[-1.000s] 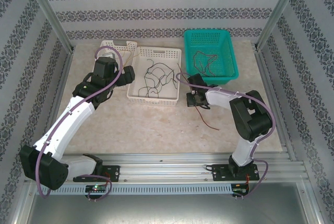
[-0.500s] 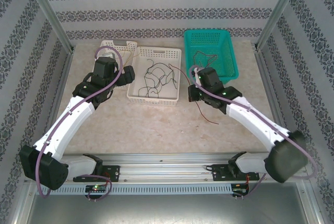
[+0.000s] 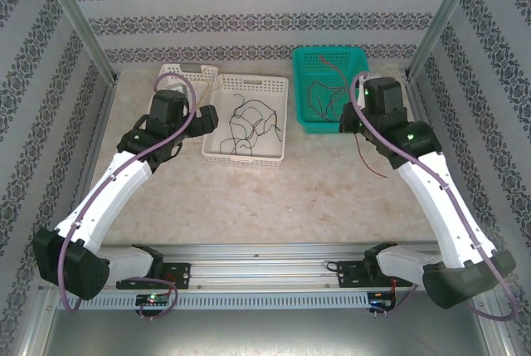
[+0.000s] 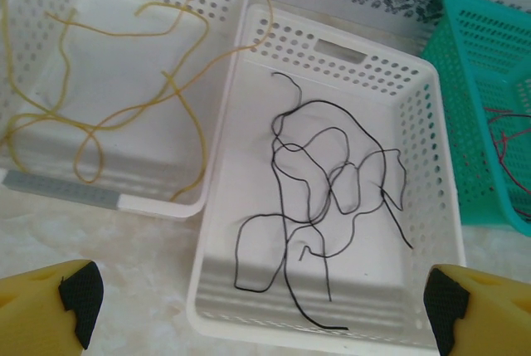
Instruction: Untangle the cables
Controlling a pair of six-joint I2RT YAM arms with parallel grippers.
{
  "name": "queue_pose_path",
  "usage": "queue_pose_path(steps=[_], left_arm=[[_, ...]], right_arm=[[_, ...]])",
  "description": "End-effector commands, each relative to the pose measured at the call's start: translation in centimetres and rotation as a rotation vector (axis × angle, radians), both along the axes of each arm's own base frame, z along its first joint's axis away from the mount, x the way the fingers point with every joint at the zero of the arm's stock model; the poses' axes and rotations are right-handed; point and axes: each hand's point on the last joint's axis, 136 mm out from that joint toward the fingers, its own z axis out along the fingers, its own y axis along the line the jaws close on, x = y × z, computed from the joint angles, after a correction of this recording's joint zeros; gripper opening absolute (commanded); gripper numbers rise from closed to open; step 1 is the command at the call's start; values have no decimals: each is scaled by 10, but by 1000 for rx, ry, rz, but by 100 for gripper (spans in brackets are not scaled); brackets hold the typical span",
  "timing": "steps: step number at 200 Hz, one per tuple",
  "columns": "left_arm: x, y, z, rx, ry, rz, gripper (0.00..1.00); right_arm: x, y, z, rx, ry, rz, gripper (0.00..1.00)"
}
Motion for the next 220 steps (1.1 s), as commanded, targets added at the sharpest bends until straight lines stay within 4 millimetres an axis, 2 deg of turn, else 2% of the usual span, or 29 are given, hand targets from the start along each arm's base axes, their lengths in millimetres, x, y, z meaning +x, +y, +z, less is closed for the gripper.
queue_pose_path(steps=[1,17,44,60,90,110,129,148,174,220], left_arm=[[6,-25,1,-71,3,-69,100],[7,-35,-6,-74,28,-101,100],[5,-45,-15,-75,53,-127,100],[5,-49,-17,-75,54,-142,100],[5,-58,-21,-71,67,-165,100],[4,-63,-22,-73,68,-177,100],[4,-65,-23,-71,70,-182,100],[4,-66,-24,-69,73,-186,100],[3,-66,-27,-59,83,-189,100],[2,-68,-30,-54,92,-198,100]], right_arm=[[12,-15,-11,-111,91,-12,0],[29,-18,-23,-70,173,-4,0],[56,-3,-56,-37,325,52,0],[70,-1,-72,-47,389,55,0],[94,-6,-87,-93,417,17,0],[111,-19,-95,-172,463,-22,0],[125,-13,-104,-186,509,-5,0],[142,-6,-110,-207,531,6,0],[166,2,-107,-214,497,5,0],[200,1,-104,-192,392,-41,0]])
